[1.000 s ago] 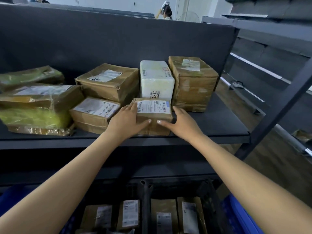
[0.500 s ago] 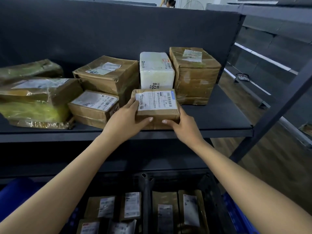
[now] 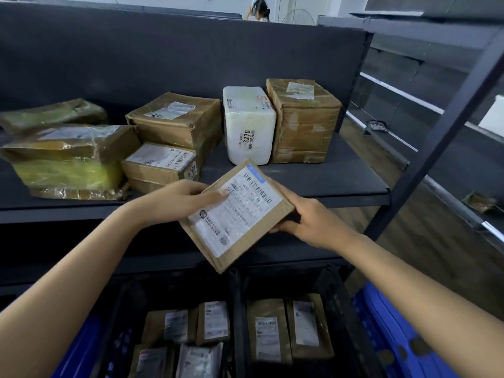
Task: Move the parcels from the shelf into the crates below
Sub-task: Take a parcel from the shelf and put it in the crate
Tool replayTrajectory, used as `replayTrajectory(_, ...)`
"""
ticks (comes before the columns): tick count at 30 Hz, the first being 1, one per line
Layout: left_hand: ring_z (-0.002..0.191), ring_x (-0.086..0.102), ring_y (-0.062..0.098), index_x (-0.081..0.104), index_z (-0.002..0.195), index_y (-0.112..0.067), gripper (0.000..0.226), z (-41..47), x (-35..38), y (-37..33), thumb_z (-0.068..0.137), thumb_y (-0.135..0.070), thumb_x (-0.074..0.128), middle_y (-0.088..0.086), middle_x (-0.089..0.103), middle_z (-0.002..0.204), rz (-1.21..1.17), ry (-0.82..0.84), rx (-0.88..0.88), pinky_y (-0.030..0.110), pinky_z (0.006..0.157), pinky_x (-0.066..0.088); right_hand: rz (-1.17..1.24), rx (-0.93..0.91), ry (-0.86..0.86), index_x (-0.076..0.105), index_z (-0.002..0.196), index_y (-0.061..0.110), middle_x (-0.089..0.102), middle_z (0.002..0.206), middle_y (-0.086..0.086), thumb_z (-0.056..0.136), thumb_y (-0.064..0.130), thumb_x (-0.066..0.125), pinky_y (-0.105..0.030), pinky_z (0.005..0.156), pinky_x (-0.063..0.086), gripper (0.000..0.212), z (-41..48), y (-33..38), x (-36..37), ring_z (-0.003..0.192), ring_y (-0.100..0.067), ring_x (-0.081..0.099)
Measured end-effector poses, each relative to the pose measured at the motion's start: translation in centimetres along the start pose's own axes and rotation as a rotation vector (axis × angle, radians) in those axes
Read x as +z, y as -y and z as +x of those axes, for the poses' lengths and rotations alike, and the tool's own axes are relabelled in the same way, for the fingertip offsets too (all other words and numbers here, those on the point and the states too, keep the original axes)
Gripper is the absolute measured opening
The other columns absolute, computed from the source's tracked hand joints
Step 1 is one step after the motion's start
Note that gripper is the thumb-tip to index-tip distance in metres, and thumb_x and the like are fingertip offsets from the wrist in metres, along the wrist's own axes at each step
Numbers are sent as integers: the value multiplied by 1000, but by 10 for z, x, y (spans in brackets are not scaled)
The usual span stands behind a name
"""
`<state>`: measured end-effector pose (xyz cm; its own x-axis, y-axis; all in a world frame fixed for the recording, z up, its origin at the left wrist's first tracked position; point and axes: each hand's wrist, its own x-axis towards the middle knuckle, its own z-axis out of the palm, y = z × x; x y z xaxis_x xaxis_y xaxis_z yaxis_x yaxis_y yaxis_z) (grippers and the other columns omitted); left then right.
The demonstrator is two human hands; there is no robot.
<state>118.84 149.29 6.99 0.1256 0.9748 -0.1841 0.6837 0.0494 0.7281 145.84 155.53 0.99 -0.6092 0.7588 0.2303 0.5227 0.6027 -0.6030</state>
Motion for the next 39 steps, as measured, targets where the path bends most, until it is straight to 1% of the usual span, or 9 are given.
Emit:
replayTrajectory(6, 81, 71, 6, 71, 90, -25, 50, -31, 22, 20, 72, -70, 60, -12, 76, 88, -206, -135, 15, 34, 86, 53, -9, 16, 8, 10, 130, 76, 46, 123, 27, 78, 42, 72, 9, 86, 24, 87, -6, 21, 8, 107, 31, 33)
replayTrajectory(11, 80, 73, 12, 74, 85, -21, 40, -52, 36, 35, 81, -59, 61, -7, 76, 84, -523, -444, -33, 35, 78, 56, 199, 164, -110, 25, 150, 36, 40, 147, 15, 73, 65, 56, -14, 101, 33, 88, -13, 47, 29, 129, 2, 38)
replayTrajectory(16, 78, 71, 2, 72, 83, -35, 33, -72, 57, 40, 82, -64, 57, -14, 75, 84, -553, -619, 38, 24, 68, 51, 481, 234, -68, 42, 131, 55, 56, 120, 40, 75, 75, 49, 7, 76, 35, 60, -30, 91, 63, 102, 28, 48)
replayTrajectory(20, 81, 68, -3, 68, 95, -36, 32, -86, 75, 37, 85, -63, 52, -19, 73, 88, -494, -690, 84, 20, 68, 50, 573, 242, -41, 39, 138, 47, 61, 113, 39, 77, 71, 57, -15, 90, 44, 68, -37, 108, 90, 107, 15, 56)
replayTrajectory(24, 85, 67, -5, 65, 102, -37, 28, -96, 87, 37, 89, -58, 52, -21, 72, 93, -492, -699, 86, 22, 71, 50, 617, 258, -90, 40, 138, 39, 65, 112, 32, 85, 49, 64, -21, 92, 48, 59, -45, 109, 104, 105, 8, 61)
replayTrajectory(28, 92, 66, -4, 63, 109, -38, 27, -105, 91, 41, 90, -54, 53, -20, 72, 99, -514, -623, 113, 23, 76, 49, 639, 255, -103, 44, 136, 35, 66, 112, 29, 83, 51, 66, -10, 81, 50, 61, -51, 109, 105, 104, 7, 63)
replayTrajectory(33, 114, 61, 8, 46, 140, -27, 77, -116, 89, 58, 74, -65, 60, -10, 65, 124, -654, -452, 73, 34, 100, 47, 651, 227, -133, 49, 132, 33, 67, 114, 24, 75, 58, 67, -20, 86, 53, 64, -55, 109, 93, 106, 1, 64)
replayTrajectory(37, 108, 64, 3, 57, 130, -30, 52, -125, 91, 60, 84, -52, 59, -15, 69, 115, -676, -395, 116, 16, 88, 49, 652, 220, -119, 45, 138, 35, 65, 117, 25, 79, 54, 67, -10, 84, 49, 66, -60, 108, 92, 109, 4, 61)
replayTrajectory(39, 106, 66, 7, 61, 126, -29, 46, -126, 91, 62, 86, -52, 59, -11, 71, 112, -734, -438, 104, 25, 91, 50, 701, 243, -108, 38, 143, 37, 61, 126, 23, 74, 60, 66, -13, 92, 48, 79, -63, 107, 94, 115, 5, 57)
